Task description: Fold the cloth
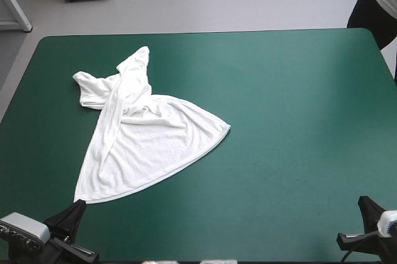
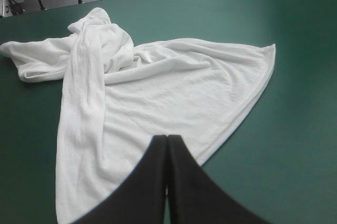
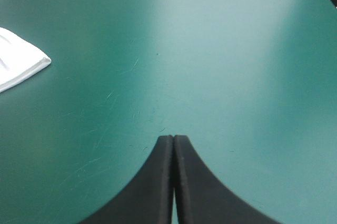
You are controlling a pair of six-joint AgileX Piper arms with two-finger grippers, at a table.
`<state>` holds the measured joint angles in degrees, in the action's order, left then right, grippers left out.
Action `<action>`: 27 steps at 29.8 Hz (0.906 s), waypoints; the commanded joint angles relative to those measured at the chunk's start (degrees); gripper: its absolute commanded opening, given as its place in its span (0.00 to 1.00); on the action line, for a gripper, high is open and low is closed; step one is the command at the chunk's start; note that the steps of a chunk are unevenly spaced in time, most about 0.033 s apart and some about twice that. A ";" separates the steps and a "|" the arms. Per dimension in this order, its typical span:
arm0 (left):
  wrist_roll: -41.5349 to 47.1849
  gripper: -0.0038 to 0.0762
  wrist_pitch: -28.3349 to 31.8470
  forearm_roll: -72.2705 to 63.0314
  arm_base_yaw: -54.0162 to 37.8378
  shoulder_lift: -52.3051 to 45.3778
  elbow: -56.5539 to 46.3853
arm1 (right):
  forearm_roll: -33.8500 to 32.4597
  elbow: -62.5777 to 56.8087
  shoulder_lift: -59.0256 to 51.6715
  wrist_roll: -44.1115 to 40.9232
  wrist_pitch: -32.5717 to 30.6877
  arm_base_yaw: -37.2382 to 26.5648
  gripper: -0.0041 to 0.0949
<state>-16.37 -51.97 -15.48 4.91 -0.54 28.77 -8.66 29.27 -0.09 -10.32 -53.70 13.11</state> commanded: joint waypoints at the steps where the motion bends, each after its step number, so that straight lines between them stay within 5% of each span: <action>1: 0.14 0.04 3.92 -1.26 0.03 1.51 1.29 | -0.84 1.20 1.01 0.09 4.09 -0.24 0.02; 22: 4.02 0.04 3.63 0.05 0.03 2.10 2.43 | 1.88 1.99 1.45 0.09 4.31 -0.24 0.02; 27: 9.66 0.04 -1.88 6.96 0.03 7.86 8.10 | 4.22 5.75 9.08 1.02 5.55 -0.24 0.02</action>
<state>-9.38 -54.97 -11.35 4.91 2.73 32.36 -4.81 31.35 3.20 -10.32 -53.65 13.11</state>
